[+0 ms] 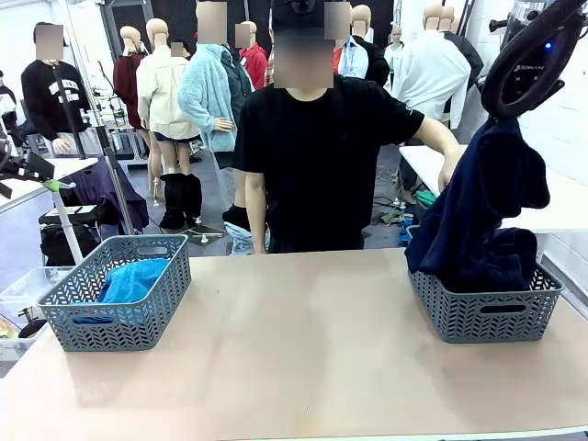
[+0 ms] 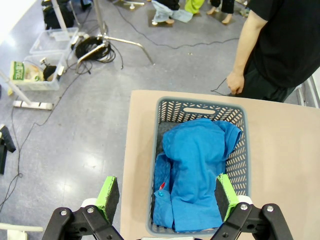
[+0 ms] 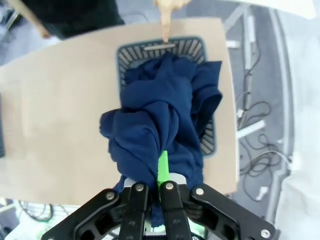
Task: Sort the tops and bottoms.
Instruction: Sort the clothes according to human instructions.
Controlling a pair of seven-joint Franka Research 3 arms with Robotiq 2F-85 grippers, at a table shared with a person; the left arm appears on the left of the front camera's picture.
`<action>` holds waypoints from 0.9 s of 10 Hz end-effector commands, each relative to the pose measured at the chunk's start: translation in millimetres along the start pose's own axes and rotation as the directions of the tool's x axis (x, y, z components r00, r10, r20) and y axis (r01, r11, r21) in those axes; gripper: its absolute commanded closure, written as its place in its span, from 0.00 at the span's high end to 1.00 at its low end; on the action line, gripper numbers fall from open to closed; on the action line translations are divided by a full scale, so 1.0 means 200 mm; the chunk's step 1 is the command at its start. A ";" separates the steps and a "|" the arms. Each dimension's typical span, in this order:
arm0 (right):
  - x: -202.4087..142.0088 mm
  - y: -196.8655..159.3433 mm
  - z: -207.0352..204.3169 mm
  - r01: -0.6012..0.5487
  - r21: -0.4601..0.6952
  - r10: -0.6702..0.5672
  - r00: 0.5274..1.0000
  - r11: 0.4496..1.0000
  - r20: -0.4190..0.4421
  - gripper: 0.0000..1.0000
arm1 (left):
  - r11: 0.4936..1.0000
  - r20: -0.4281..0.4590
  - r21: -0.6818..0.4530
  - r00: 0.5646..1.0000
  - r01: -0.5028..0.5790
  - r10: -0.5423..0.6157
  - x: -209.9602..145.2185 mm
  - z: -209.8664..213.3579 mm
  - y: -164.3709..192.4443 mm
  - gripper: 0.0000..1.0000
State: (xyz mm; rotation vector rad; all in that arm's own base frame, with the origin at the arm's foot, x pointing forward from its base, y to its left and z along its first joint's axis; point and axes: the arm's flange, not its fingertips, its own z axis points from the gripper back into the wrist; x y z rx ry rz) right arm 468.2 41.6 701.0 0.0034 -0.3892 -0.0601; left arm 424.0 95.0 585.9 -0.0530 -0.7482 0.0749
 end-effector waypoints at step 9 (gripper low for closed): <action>0.28 -0.25 -0.70 0.130 0.132 -0.091 0.960 0.983 -0.264 0.00 | 1.000 -0.009 0.003 1.000 -0.001 0.001 0.01 0.00 0.00 1.00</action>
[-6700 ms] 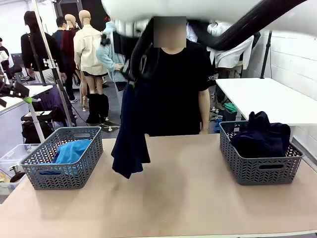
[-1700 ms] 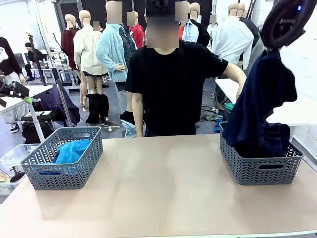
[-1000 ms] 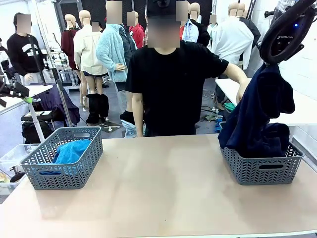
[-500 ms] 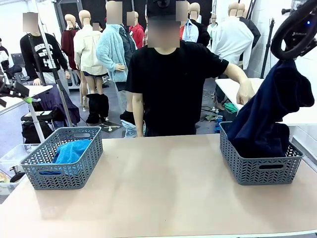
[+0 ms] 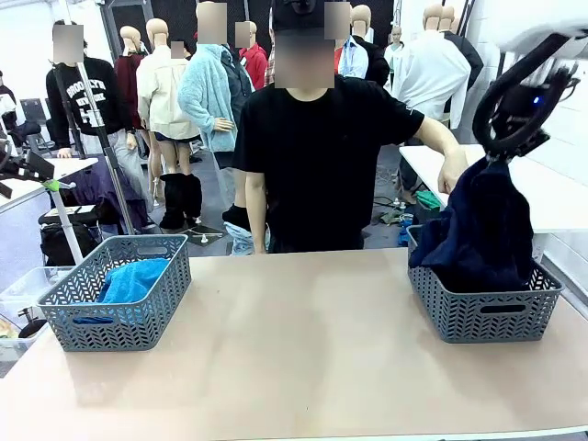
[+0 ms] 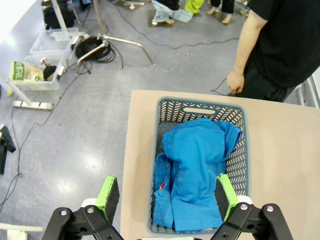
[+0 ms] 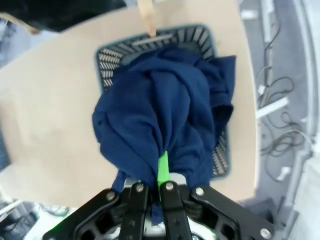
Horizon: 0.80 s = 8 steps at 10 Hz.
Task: Sort the tops and bottoms.
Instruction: Sort the clothes according to human instructions.
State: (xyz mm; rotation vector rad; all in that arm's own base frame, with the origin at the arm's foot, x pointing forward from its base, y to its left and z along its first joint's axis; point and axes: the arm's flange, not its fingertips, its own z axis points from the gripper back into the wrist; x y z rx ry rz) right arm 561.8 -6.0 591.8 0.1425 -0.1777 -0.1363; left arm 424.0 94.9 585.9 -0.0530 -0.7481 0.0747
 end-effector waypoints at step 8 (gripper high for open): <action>0.07 0.08 -0.85 -0.021 -0.065 0.005 0.972 0.998 -0.233 0.00 | 1.000 -0.009 0.003 1.000 -0.001 0.001 0.01 0.00 0.00 1.00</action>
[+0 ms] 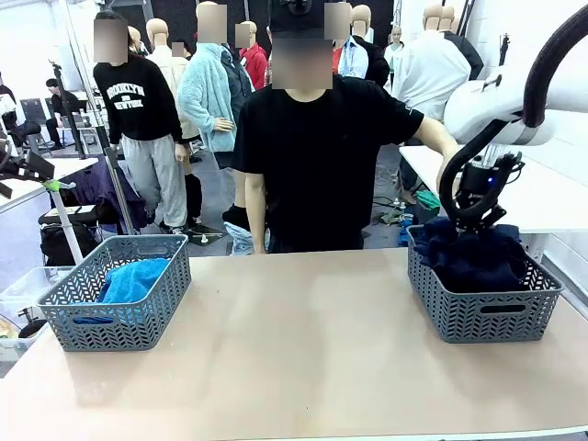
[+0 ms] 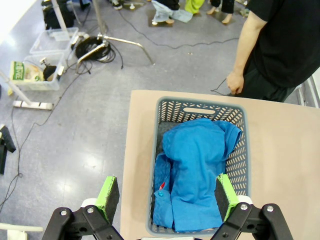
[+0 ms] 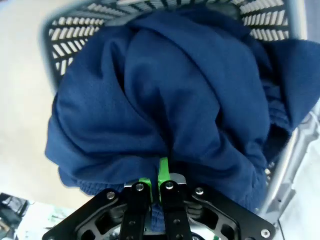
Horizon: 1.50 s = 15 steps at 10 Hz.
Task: Sort the tops and bottoms.
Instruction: Sort the clothes according to human instructions.
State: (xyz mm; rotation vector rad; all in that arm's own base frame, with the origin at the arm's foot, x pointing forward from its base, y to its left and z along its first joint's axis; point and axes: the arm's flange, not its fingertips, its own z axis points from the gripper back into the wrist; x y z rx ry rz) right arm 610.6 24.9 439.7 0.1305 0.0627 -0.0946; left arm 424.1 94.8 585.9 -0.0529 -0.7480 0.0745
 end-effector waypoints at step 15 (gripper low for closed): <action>-0.21 0.08 0.25 0.002 -0.126 0.023 0.980 0.992 0.196 1.00 | 1.000 -0.009 0.003 1.000 -0.001 0.001 0.01 0.00 0.00 1.00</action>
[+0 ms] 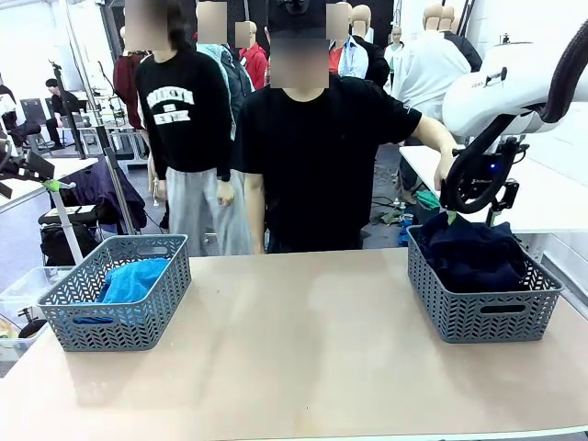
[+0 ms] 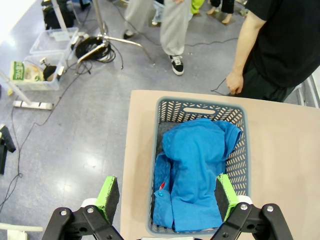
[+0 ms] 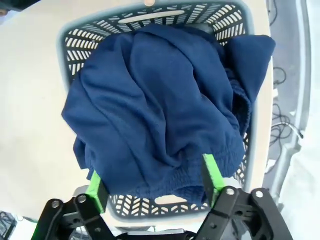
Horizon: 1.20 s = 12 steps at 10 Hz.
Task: Sort the tops and bottoms.
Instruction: Sort the clothes according to human instructions.
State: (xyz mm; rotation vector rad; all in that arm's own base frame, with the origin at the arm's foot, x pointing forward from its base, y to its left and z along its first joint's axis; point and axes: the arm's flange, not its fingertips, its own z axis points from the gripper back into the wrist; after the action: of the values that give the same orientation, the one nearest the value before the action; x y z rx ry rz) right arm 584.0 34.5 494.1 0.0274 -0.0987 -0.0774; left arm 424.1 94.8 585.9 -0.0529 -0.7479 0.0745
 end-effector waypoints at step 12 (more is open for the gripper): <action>-0.26 -0.05 0.70 -0.099 0.000 0.096 0.966 0.995 0.242 1.00 | 1.000 -0.009 0.003 1.000 -0.001 0.001 0.01 0.00 0.00 1.00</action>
State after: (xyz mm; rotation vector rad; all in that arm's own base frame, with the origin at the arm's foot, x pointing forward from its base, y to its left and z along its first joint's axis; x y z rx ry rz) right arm 514.9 30.9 633.7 0.0127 -0.3630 0.0334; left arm 424.0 94.8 586.1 -0.0529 -0.7484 0.0745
